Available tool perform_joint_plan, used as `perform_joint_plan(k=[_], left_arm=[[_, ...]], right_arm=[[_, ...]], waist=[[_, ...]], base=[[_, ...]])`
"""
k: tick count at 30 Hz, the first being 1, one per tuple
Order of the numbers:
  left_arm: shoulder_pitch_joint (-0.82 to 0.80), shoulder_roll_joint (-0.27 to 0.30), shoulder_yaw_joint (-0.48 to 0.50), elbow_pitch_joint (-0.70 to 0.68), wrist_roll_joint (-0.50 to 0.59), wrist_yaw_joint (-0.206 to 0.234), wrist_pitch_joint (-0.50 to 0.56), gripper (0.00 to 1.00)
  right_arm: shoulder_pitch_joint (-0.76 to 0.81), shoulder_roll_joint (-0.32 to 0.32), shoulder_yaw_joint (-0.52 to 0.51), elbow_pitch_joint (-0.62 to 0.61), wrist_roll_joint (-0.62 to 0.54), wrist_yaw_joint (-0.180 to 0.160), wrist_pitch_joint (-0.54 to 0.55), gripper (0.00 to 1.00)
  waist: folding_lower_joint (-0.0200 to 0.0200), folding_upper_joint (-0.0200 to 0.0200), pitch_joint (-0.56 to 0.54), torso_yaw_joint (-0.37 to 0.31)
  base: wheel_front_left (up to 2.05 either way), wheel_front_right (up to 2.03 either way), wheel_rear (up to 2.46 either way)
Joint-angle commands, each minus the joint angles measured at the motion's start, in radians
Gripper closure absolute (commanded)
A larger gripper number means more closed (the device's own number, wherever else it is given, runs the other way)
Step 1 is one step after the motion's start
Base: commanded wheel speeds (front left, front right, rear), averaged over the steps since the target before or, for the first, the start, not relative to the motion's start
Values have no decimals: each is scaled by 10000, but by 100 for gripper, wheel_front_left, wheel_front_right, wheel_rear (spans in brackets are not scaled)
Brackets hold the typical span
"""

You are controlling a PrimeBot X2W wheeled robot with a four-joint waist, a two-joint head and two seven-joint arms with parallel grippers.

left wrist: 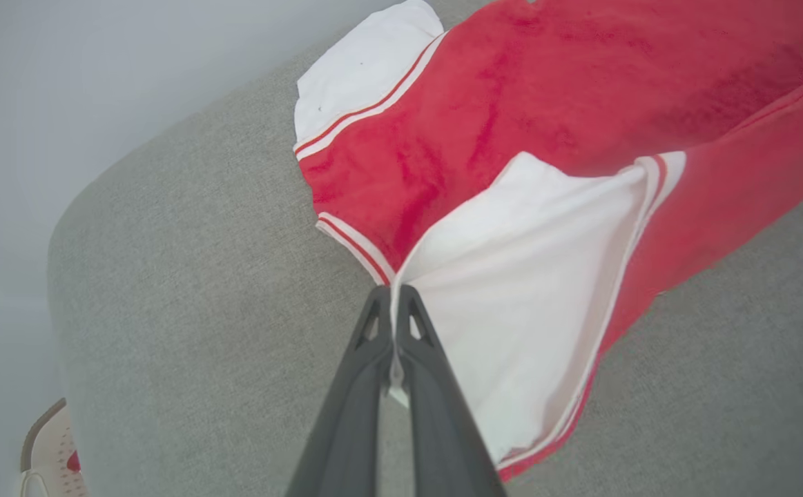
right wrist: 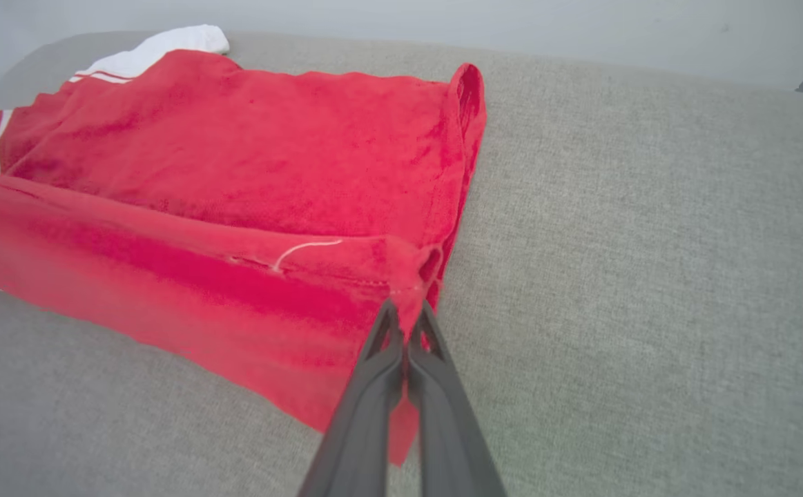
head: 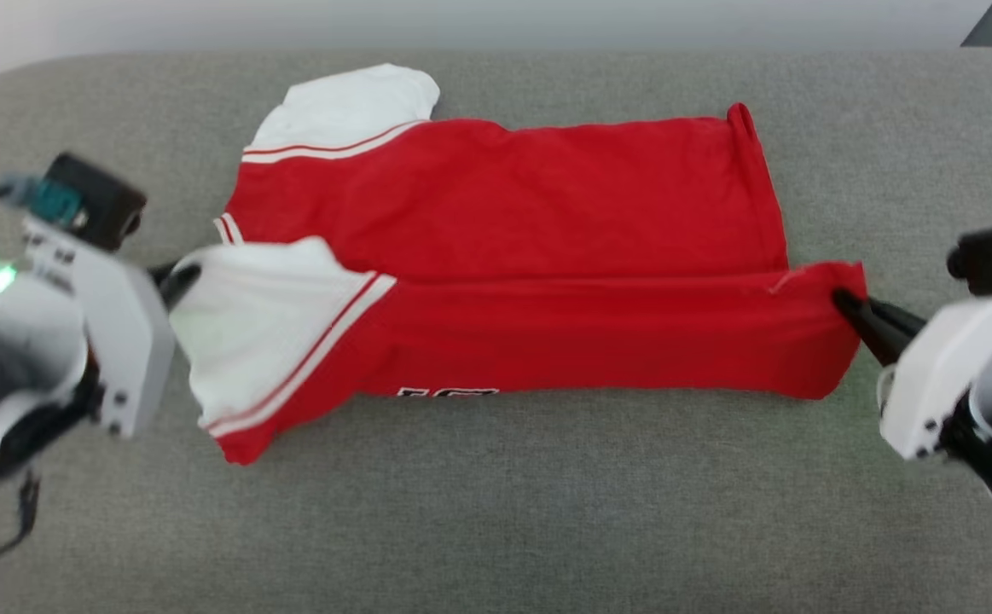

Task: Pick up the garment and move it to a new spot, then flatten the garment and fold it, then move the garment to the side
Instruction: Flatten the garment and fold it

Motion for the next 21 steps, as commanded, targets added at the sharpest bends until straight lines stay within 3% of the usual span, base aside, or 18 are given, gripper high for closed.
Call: perform_joint_plan(k=[1,10,21], left_arm=[[-163,-143,-33,246,87,-140,15,100],[-1380,-2117,-554,4053,270,-1693,164,100],[-1670,-3707,-966,7304,-365,-2284,461,100]], right_arm=[[-190,-37,67,167,-24,-19,-85,100],[-1945,89,1254,2732,213,-19,-699,100],[-3236,282,2600,4968,747,-18,-1122,100]], waist=[[0,0,92,-47],[0,0,521,-210],[0,0,796,-257]], base=[[0,0,0],[0,0,0],[0,0,0]])
